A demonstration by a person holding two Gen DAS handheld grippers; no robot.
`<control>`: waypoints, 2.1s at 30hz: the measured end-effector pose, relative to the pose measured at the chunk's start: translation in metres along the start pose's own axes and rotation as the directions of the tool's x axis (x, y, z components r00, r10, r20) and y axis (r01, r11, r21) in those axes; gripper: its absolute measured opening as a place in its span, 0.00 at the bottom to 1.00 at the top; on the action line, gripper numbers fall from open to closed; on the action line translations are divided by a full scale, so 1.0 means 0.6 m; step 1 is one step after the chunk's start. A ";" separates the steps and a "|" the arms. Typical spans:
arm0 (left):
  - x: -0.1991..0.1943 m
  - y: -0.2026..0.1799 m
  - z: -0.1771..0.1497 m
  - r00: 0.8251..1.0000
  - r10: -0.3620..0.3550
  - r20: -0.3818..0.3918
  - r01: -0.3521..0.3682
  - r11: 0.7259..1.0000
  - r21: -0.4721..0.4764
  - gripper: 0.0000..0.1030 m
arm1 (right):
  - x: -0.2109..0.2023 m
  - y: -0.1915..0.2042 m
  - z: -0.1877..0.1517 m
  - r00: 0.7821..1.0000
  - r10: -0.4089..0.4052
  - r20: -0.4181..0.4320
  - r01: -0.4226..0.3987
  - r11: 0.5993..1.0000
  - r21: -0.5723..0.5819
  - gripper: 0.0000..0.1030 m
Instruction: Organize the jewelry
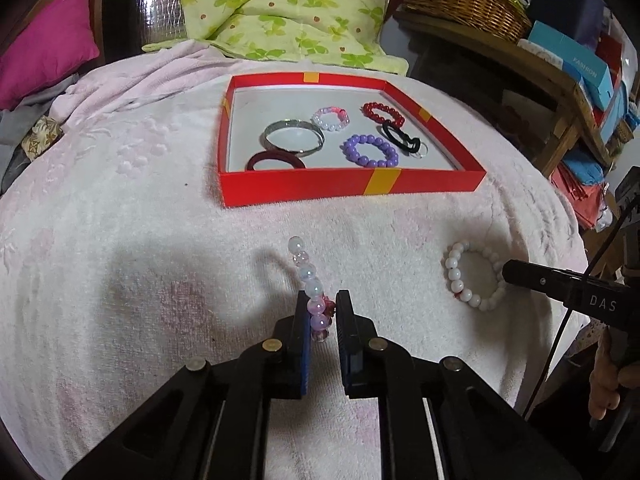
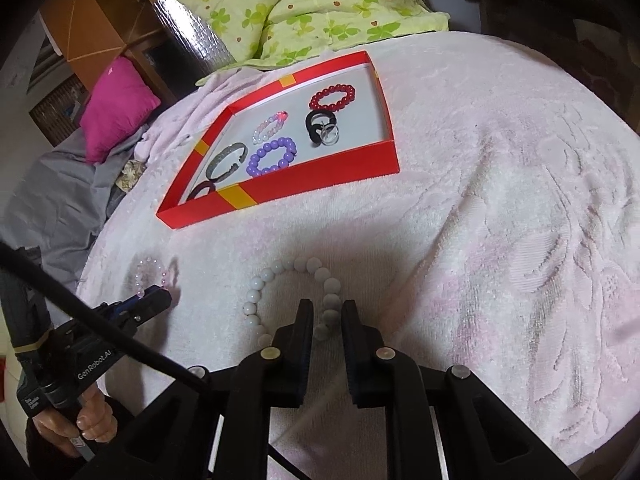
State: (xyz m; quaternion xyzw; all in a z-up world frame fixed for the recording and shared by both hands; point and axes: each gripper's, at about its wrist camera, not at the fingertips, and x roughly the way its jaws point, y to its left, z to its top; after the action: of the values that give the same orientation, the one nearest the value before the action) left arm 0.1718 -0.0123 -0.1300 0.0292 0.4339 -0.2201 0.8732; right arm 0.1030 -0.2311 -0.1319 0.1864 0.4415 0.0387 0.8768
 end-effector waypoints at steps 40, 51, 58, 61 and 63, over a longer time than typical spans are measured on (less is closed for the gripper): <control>-0.019 -0.003 -0.002 1.000 0.019 0.017 -0.019 1.000 0.011 0.12 | -0.008 0.058 0.002 0.993 -0.057 0.106 0.070 0.990 -0.120 0.13; -0.018 0.003 -0.004 1.000 0.020 0.003 -0.020 1.000 0.002 0.12 | 0.015 0.031 0.004 0.996 -0.080 0.038 0.082 0.995 -0.060 0.33; -0.019 -0.004 -0.007 0.999 0.046 0.010 -0.046 0.999 0.026 0.12 | 0.039 0.056 -0.002 0.988 -0.152 0.030 0.155 0.975 -0.157 0.30; -0.020 -0.003 -0.007 0.998 0.057 0.013 -0.057 0.998 0.026 0.12 | 0.042 0.068 -0.009 0.979 -0.197 0.049 0.203 0.957 -0.207 0.12; -0.022 -0.003 -0.007 0.998 0.064 0.019 -0.065 0.997 0.029 0.12 | 0.037 0.069 -0.010 0.978 -0.198 0.063 0.207 0.955 -0.213 0.10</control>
State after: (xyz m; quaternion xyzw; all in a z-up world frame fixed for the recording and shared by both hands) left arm 0.1611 -0.0082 -0.1220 0.0540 0.4214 -0.1983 0.8833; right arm 0.1157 -0.1859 -0.1372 0.0435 0.4335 -0.0068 0.9001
